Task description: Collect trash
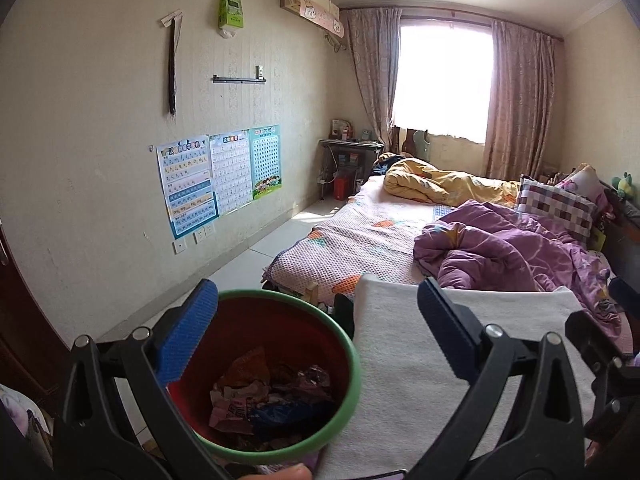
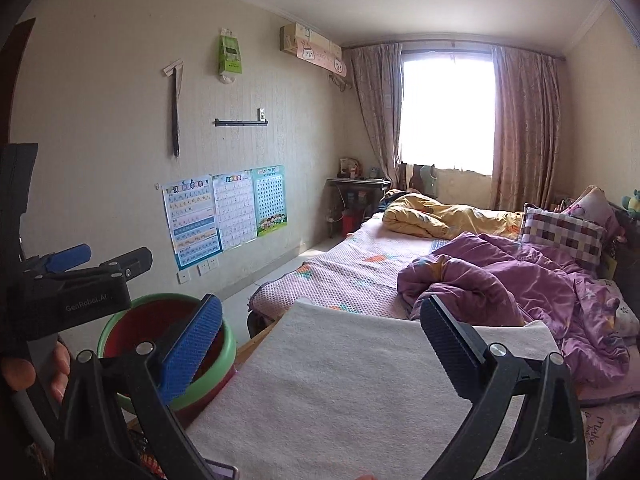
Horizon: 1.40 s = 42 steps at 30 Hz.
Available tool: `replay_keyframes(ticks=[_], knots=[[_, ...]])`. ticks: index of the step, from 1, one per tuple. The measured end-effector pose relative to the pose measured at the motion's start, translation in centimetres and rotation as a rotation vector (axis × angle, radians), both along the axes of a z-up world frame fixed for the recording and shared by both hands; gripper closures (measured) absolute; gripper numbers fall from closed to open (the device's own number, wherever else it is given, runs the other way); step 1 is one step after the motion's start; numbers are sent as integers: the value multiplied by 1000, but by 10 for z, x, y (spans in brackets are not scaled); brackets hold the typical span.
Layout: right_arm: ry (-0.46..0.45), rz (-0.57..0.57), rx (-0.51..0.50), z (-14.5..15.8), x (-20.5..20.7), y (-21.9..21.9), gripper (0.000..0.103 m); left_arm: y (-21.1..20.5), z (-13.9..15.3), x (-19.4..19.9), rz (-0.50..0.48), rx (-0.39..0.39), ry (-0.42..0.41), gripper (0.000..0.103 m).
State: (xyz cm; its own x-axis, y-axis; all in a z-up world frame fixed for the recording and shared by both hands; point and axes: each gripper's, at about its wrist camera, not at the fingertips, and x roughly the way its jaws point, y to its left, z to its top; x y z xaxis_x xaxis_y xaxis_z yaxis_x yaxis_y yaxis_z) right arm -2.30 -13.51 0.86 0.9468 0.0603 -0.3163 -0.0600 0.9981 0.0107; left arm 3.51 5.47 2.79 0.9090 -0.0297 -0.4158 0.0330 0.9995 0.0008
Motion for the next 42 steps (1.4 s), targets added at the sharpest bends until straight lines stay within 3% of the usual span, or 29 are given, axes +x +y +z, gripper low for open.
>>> replay_keyframes(ticks=[8,21,42], knots=[[21,1,11,-6,-16,-39,7,-36,-2,-17,-2,-21,39,5],[27,22,24,-9,-23,-70,7,-72,5,-32,1,-2,20,5],[85,3,36,-28,-7,-87,7,-84,1,-22,11,-2,46,5]])
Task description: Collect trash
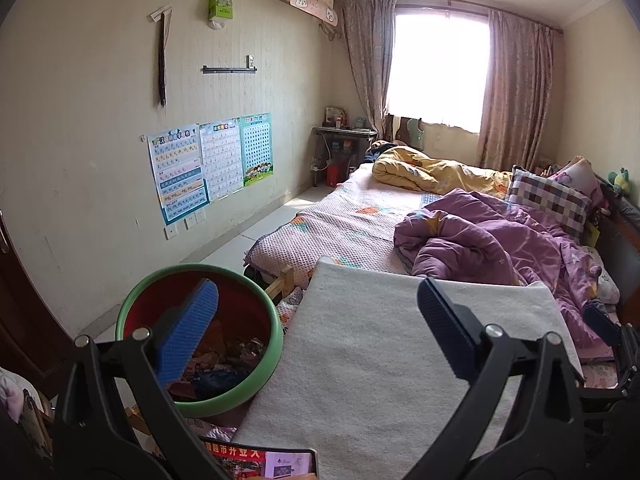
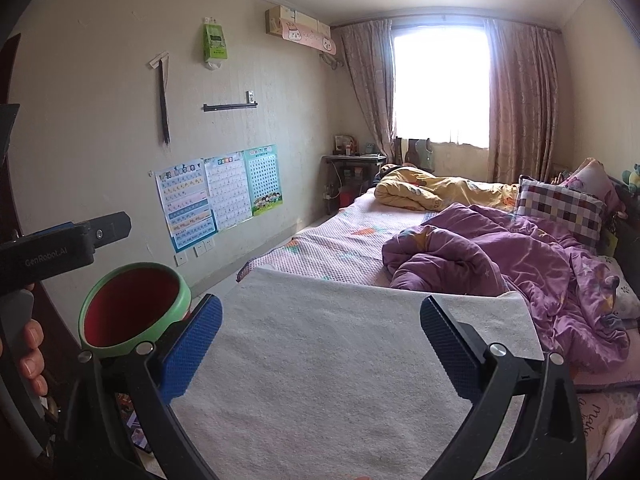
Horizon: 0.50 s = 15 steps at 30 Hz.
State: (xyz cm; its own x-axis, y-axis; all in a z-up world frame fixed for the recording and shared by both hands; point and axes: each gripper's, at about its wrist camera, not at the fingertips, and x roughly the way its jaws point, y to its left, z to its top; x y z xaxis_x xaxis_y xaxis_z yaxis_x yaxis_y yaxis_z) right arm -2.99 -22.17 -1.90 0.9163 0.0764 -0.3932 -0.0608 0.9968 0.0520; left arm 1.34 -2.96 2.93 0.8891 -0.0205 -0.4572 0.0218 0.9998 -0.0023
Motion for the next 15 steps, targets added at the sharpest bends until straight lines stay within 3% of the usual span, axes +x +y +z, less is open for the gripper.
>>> replay_keyframes(ticks=[4,8,12,15], knots=[[45,-15,-16,-16,7,-6,7,2,-2,4,-2,-13,7,5],[215,-78,4,-63,30,-30,7,10,-14,8,7,-31,53,5],[332,-206,-68,-104,50,-66,7,30,-29,8,56,-28,93,5],[409,-279,-29,-124,57,-101,7,52,-39,9,109,-24,124,5]])
